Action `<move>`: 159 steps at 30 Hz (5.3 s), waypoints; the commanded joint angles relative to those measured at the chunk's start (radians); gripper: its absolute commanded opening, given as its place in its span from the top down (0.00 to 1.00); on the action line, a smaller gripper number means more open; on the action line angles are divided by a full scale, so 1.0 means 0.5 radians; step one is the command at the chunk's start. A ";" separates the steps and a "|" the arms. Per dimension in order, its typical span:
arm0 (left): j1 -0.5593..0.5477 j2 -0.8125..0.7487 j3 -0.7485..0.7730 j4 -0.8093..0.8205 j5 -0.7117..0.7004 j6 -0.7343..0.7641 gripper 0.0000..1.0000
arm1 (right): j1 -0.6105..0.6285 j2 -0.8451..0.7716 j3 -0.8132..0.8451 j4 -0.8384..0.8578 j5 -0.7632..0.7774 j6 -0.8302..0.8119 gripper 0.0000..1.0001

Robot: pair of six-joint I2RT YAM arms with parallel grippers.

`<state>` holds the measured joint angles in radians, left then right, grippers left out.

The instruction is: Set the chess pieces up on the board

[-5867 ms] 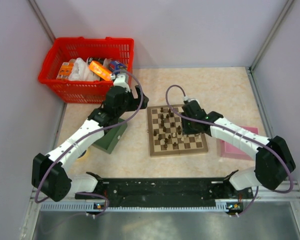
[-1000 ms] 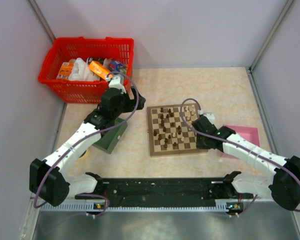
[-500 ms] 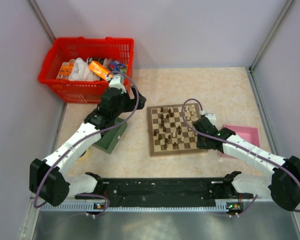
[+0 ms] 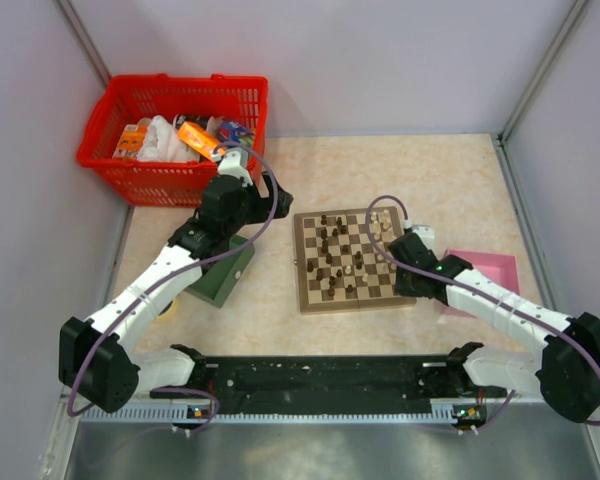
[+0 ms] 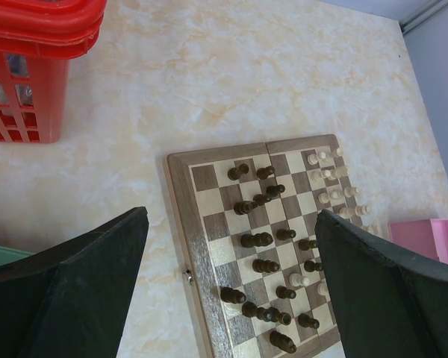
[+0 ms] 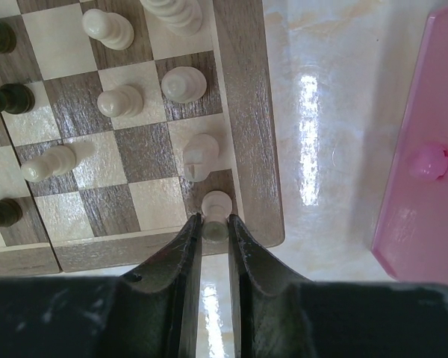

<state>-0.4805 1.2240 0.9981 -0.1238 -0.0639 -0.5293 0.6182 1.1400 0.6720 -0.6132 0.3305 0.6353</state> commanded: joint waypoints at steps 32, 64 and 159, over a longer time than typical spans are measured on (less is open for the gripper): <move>0.022 -0.009 0.062 0.152 0.119 0.031 0.01 | -0.028 -0.538 0.405 0.260 -0.053 -0.197 0.01; 0.034 0.068 0.219 0.166 0.291 0.052 0.01 | 0.095 0.337 0.748 0.113 -0.376 -0.350 0.42; 0.074 -0.086 0.038 0.156 -0.121 0.166 0.01 | 0.212 0.727 0.543 0.119 -0.124 -0.123 0.75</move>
<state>-0.4511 1.2068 1.0195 -0.0856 -0.1211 -0.4465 0.7345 1.5085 0.9485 -0.5842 0.2504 0.5827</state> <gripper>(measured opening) 0.987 0.255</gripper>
